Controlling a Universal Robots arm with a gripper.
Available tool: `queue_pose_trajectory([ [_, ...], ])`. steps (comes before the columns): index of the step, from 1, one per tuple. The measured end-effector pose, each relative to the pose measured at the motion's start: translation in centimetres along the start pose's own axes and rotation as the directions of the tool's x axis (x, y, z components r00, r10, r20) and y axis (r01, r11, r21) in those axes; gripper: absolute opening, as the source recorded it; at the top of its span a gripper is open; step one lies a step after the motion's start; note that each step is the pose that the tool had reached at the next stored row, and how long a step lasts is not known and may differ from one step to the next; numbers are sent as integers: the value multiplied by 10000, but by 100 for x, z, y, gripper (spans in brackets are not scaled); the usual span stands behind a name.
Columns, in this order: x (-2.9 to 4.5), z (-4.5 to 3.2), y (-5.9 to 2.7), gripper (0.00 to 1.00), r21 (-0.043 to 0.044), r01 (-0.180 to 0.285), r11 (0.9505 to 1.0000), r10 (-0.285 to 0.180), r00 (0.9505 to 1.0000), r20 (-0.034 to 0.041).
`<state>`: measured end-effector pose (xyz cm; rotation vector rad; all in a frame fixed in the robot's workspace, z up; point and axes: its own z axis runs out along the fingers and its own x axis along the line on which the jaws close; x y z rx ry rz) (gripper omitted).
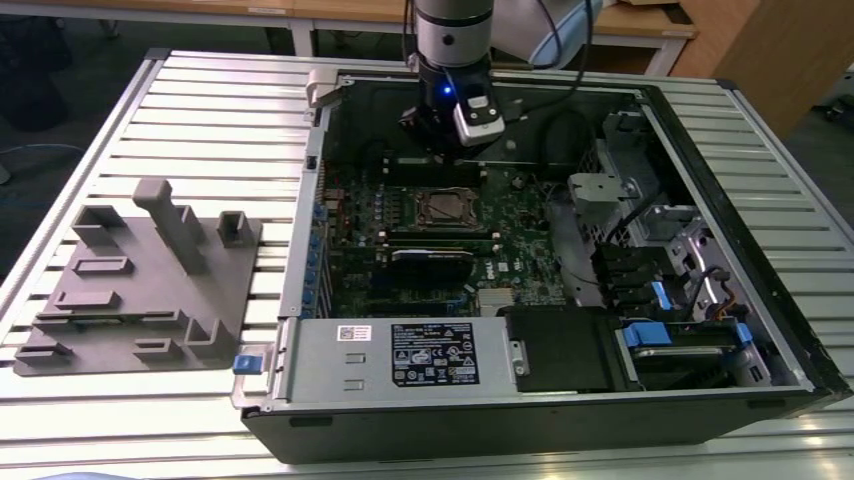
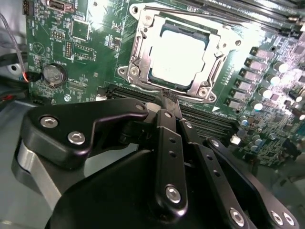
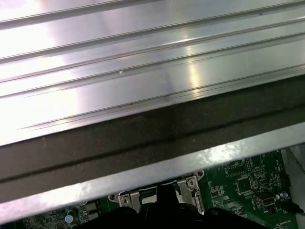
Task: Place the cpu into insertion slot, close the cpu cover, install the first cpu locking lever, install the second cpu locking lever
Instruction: 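Install the first cpu locking lever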
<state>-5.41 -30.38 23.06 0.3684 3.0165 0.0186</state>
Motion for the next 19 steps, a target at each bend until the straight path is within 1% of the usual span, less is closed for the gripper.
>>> queue_pose_trajectory([
  [3, 0, 1, 1, 11, -11, 363, 9993, -363, 9993, -5],
  [6, 0, 3, 0, 11, -15, 746, 9972, -746, 9972, -8],
  [8, 0, 6, 1, 11, 22, 984, 9951, -984, 9951, -15],
  [9, 1, 8, 0, 11, 66, 1071, 9942, -1071, 9942, -22],
  [10, 1, 8, 0, 11, 114, 1116, 9937, -1116, 9938, -22],
  [11, 0, 8, -2, 11, 130, 1136, 9934, -1136, 9935, -22],
  [14, -5, 8, -21, 11, 134, 1164, 9931, -1164, 9932, -22],
  [19, -28, 9, -119, 11, 132, 1176, 9930, -1175, 9931, -22],
])
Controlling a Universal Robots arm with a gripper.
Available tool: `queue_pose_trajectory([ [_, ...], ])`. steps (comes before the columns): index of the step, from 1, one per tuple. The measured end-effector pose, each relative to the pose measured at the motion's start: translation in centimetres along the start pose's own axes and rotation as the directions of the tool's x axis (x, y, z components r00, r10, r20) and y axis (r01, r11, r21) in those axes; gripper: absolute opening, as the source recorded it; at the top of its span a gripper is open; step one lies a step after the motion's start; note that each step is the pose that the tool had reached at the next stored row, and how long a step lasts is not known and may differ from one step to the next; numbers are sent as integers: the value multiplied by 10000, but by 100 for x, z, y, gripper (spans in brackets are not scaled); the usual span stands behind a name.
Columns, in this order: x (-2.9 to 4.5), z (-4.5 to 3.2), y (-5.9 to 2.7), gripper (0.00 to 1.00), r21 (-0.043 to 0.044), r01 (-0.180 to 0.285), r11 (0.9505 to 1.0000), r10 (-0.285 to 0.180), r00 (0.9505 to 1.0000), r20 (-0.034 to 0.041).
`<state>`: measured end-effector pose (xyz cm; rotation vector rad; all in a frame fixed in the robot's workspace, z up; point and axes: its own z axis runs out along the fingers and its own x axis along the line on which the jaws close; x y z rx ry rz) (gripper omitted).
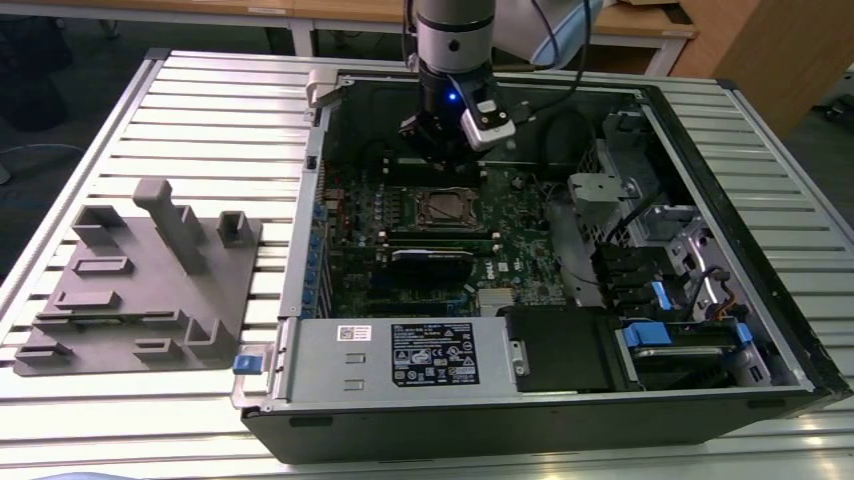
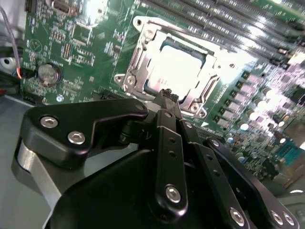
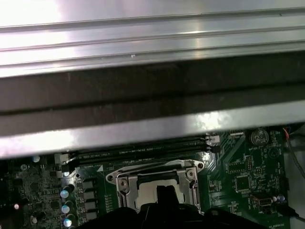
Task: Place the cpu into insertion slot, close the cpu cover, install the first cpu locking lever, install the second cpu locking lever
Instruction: 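Install the first cpu locking lever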
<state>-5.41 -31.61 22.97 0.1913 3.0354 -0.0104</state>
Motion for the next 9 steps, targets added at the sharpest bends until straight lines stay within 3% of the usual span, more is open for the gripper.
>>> queue_pose_trajectory([
  [9, -20, 23, -180, 11, -1, 4, 10000, -4, 10000, 0],
])
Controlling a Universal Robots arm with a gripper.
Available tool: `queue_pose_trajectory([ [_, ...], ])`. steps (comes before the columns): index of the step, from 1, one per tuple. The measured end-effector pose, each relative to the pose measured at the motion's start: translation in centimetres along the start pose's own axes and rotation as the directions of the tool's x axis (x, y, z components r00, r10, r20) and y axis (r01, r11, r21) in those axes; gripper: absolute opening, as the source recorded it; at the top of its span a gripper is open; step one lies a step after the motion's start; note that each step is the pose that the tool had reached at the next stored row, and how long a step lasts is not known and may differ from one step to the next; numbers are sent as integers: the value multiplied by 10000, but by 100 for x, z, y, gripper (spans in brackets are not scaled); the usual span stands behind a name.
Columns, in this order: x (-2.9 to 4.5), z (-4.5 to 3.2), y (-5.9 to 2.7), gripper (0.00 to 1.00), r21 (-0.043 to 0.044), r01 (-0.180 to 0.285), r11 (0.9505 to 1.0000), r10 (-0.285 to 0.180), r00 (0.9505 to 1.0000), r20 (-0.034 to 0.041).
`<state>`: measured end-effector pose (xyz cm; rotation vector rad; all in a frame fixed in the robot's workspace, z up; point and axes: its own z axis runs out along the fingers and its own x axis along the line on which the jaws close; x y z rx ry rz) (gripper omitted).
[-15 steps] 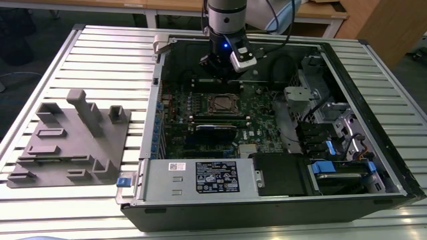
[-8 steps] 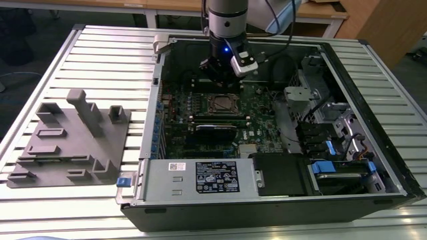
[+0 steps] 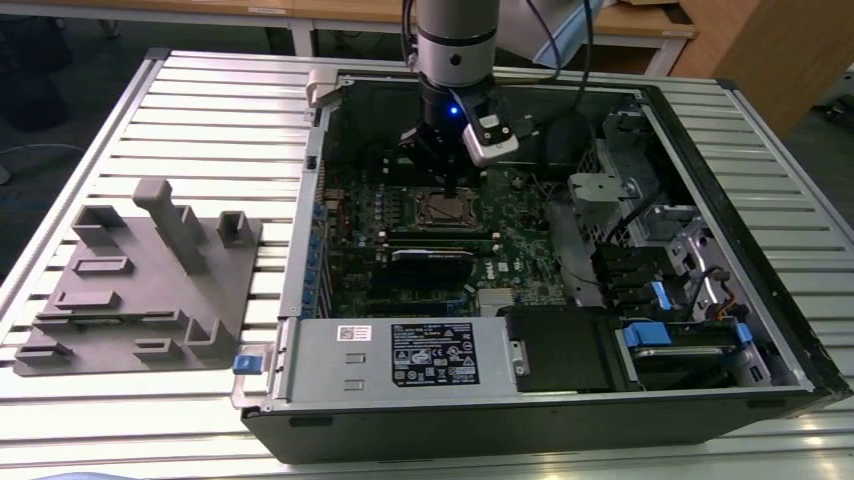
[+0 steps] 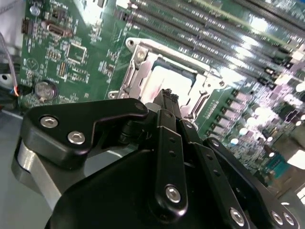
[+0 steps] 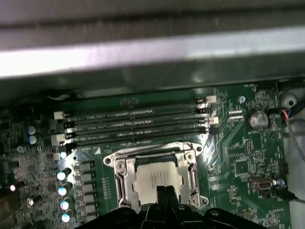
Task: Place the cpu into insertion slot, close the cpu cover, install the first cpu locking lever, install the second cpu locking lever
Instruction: 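Install the first cpu locking lever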
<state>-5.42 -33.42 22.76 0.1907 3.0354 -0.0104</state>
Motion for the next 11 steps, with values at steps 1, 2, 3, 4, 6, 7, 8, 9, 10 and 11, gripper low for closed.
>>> queue_pose_trajectory([
  [1, -1, 3, -15, 11, -1, 0, 10000, 0, 10000, 0],
  [2, -2, 6, -26, 11, -1, 1, 10000, -1, 10000, 0],
  [3, -3, 10, -33, 11, 1, 1, 10000, -1, 10000, -1],
  [4, -3, 16, -37, 11, -1, 1, 10000, -1, 10000, 1],
  [6, -1, 26, -39, 11, -1, -1, 10000, 1, 10000, 0],
  [7, -1, 30, -39, 11, 0, -1, 10000, 1, 10000, 0],
  [8, -1, 35, -39, 11, -1, 0, 10000, 0, 10000, 0],
  [9, 0, 38, -40, 11, -4, 0, 10000, 0, 10000, -1],
  [10, 0, 40, -40, 11, -21, -2, 10000, 2, 10000, -4],
  [11, 0, 42, -40, 11, -51, -3, 10000, 3, 10000, -8],
])
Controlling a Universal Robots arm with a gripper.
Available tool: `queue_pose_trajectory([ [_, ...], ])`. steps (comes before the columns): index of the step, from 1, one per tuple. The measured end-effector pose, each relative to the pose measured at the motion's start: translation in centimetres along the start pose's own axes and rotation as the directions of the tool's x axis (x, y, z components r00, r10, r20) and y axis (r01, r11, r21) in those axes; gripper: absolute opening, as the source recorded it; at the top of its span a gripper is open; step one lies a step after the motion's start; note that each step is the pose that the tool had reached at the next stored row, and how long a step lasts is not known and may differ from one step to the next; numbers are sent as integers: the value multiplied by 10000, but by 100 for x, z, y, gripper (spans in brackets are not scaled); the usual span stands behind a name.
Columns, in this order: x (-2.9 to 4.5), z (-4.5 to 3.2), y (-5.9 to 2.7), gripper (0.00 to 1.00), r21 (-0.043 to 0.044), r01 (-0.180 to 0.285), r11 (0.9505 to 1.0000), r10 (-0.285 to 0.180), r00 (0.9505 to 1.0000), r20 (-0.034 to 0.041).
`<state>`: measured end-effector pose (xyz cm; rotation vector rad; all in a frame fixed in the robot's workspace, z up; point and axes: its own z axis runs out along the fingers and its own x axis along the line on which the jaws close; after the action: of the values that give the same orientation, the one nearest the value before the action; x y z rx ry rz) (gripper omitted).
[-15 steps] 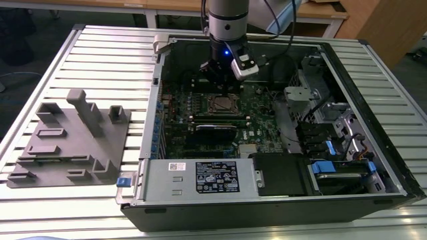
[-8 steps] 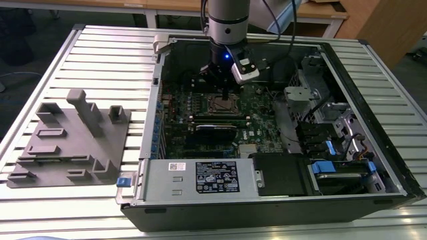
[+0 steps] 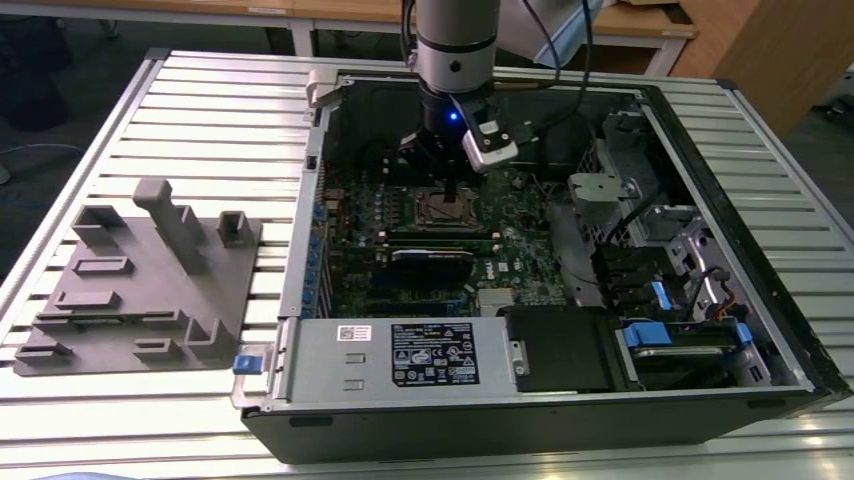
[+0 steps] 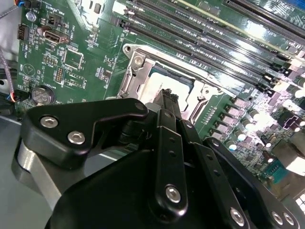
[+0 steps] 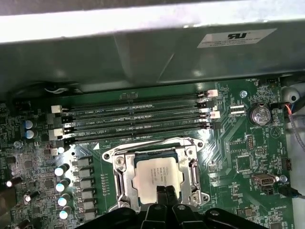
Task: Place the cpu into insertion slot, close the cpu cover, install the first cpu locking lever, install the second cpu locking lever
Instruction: 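Install the first cpu locking lever, then install the second cpu locking lever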
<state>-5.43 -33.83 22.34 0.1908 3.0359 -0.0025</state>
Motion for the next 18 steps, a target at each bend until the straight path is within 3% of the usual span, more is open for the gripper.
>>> queue_pose_trajectory([
  [8, 8, 2, 0, 11, -8, -2, 10000, 2, 10000, 0],
  [18, 1, -72, 0, 11, -7, -2, 10000, 2, 10000, 0],
])
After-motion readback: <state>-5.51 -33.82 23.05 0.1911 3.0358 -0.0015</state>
